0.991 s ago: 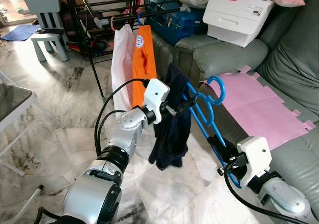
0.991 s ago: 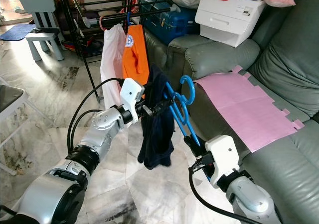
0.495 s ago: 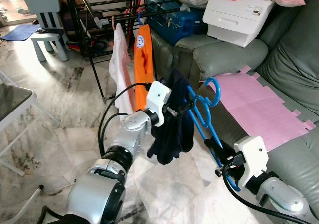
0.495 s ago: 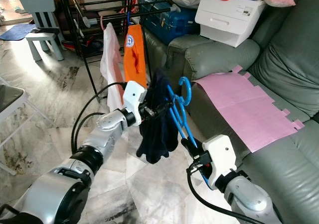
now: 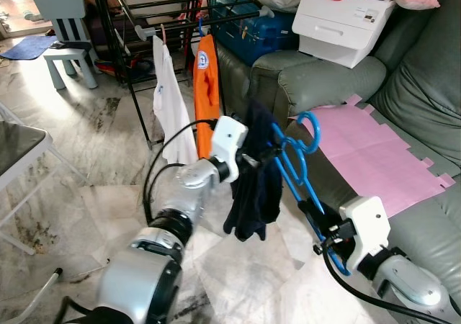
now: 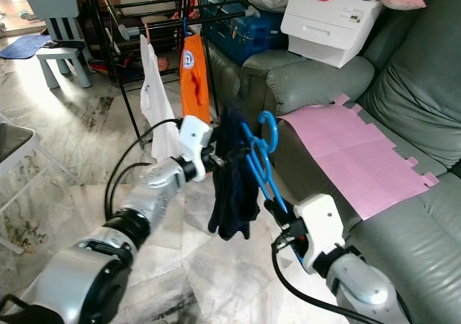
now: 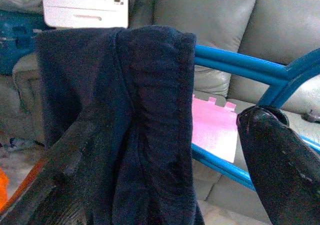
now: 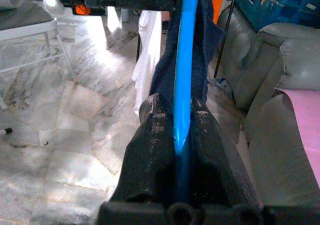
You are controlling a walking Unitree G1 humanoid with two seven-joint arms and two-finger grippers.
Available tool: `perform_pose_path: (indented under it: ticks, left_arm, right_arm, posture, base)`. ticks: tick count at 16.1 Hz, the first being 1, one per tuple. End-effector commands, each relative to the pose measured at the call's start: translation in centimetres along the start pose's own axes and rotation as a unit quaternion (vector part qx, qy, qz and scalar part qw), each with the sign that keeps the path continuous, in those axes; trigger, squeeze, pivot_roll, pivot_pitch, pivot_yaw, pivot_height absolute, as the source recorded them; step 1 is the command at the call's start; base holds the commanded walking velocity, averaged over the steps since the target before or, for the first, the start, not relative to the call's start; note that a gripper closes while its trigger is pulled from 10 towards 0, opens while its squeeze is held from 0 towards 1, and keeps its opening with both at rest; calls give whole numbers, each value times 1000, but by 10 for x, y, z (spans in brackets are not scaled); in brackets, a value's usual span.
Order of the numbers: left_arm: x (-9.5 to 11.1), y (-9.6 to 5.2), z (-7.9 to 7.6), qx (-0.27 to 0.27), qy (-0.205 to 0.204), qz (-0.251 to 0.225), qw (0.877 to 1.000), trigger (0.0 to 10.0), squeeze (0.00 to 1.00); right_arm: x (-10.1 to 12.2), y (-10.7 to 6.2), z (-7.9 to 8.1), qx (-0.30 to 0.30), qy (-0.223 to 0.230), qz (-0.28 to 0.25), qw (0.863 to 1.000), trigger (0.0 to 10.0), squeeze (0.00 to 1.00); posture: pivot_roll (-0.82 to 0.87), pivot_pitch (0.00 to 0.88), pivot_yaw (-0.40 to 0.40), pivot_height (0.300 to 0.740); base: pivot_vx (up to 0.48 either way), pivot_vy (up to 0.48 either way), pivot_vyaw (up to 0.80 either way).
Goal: Hang hanger
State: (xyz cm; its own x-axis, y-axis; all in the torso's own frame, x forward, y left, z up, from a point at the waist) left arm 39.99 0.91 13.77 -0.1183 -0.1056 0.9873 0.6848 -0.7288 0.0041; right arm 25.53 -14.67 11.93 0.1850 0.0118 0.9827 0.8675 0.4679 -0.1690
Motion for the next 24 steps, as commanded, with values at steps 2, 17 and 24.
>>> perform_pose_path:
  ticks: [2, 17, 24]
  left_arm:
    - [12, -7, 23, 18, 9, -13, 1000, 10000, 1000]
    - [18, -17, 39, 9, 56, -14, 998, 2314, 0]
    - [20, -16, 48, 49, 14, -20, 998, 0, 0]
  right_arm:
    - [36, 0, 13, 34, -34, -74, 996, 10000, 0]
    - [43, 2, 5, 25, -49, -88, 995, 10000, 0]
    - [39, 2, 8, 33, -50, -81, 995, 10000, 0]
  posture:
    - [-76, 0, -22, 740]
    - [-75, 0, -35, 740]
    - [-75, 0, -35, 740]
  base:
    - [0, 0, 0]
    - [0, 0, 0]
    - [0, 0, 0]
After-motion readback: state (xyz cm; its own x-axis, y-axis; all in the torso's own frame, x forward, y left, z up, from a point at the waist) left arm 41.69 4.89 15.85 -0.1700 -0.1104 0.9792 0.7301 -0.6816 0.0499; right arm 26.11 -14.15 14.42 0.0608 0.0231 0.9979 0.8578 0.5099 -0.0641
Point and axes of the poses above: a point about 5 cm out from each wrist's last joint towards the gripper, its own y axis pointing out of the wrist towards the gripper, its own x axis along the axis of the wrist's last joint, z = x × y, the point moved 5 cm from there along y, pointing out of the wrist towards the gripper, and after that the axes turned 10 degrees about y, right-handed, at the moved point
